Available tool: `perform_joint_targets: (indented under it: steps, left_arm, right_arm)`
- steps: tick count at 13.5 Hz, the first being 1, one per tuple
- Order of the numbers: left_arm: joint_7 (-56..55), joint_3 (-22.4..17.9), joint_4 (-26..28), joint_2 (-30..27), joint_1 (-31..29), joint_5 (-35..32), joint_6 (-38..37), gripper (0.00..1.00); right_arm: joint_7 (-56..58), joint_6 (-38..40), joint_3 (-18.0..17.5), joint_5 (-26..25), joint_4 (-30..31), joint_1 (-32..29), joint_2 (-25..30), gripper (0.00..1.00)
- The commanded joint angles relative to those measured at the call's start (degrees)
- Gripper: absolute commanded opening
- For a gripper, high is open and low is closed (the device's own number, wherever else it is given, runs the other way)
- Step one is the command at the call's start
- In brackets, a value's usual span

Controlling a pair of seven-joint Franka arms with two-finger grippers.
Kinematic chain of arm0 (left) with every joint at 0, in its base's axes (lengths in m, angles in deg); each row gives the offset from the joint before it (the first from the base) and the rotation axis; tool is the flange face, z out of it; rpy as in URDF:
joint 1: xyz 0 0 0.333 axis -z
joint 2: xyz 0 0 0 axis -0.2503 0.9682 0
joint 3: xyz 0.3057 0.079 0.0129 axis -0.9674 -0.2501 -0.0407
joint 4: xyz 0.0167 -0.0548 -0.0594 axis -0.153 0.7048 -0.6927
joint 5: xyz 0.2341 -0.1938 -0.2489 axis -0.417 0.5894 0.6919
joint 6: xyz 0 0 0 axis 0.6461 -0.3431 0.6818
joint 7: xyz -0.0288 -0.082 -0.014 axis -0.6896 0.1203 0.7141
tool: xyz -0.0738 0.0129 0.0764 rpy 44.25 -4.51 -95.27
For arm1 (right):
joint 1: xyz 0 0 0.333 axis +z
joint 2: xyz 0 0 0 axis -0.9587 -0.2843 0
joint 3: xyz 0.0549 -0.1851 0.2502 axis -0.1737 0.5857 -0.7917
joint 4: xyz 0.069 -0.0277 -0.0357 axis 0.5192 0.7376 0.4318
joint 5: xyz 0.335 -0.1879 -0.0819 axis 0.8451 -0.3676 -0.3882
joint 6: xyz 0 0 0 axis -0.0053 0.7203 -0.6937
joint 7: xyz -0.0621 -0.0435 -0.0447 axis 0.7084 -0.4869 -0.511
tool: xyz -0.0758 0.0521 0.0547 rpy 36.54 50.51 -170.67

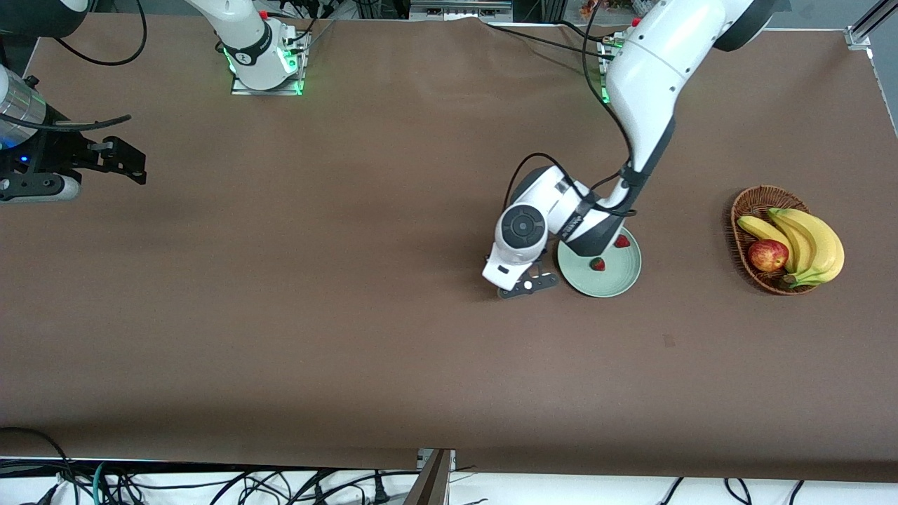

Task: Collect all strawberries into plate
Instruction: 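Lower the strawberry onto the plate and open the left gripper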

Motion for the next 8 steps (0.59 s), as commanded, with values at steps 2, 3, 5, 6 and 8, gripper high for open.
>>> perform_joint_targets:
  steps: [2,3,5,6,8]
  left_arm:
    - [15.18,0.51,0.60,-5.96,-6.86,-0.63,-11.96,0.00]
    - [18.70,0.60,0.95,-5.97,-7.92,-0.54,-13.11,0.00]
    - [21.19,0.60,3.49,-5.88,-8.63,-0.62,-13.04,0.00]
    - [21.46,0.60,5.25,-5.79,-8.63,-0.89,-12.43,0.00]
    - [21.46,0.69,7.71,-5.97,-8.63,-0.89,-10.23,0.00]
  right_arm:
    - [0.50,0.52,-0.12,0.06,0.30,-0.09,0.56,1.00]
    - [0.42,0.52,-0.12,0.06,0.30,-0.09,0.56,1.00]
    - [0.41,0.52,-0.12,0.06,0.30,0.00,0.56,1.00]
    - [0.41,0.52,-0.20,0.06,0.30,0.08,0.56,1.00]
    - [0.33,0.52,-0.20,0.06,0.30,0.00,0.56,1.00]
